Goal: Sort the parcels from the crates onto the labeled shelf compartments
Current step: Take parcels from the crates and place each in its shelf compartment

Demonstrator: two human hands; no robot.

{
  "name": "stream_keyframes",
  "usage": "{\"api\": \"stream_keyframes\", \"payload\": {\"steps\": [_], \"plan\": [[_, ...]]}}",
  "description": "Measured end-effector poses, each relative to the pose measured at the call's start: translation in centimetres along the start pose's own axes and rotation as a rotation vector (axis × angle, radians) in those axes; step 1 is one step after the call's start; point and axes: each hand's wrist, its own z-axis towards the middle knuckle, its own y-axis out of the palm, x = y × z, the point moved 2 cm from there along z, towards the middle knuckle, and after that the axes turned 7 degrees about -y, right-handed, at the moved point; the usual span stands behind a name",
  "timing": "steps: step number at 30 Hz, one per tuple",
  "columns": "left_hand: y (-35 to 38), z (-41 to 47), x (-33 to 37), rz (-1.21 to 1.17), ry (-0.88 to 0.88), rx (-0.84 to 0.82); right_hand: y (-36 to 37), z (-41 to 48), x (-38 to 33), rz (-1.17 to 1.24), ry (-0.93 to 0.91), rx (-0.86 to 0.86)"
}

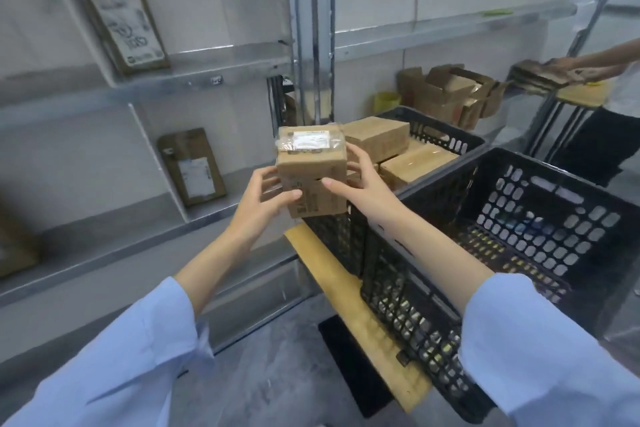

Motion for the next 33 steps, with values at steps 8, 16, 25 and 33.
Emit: {"api": "stream_keyframes", "payload": {"steps": [8,16,25,33], "plan": [[-8.5,-2.4,-1.9,-0.081,-0.056,0.219,8.6,4.0,-1.5,0.036,-0.055,-0.068],[-18.1,-4.1,-3.7,-0.011,-0.003,0.371,18.0,6.9,-3.4,-0.005,-0.187,-0.310],[-27.5,-4.8,-6.2,-0.010,0.015,0.455,28.6,9.6,-4.7,0.060,-0.237,-0.395],[-34.7,-5.7,-8.7,0.088,0.087,0.550,36.4,11.8,-6.0,0.039,-0.254,-0.408]]}}
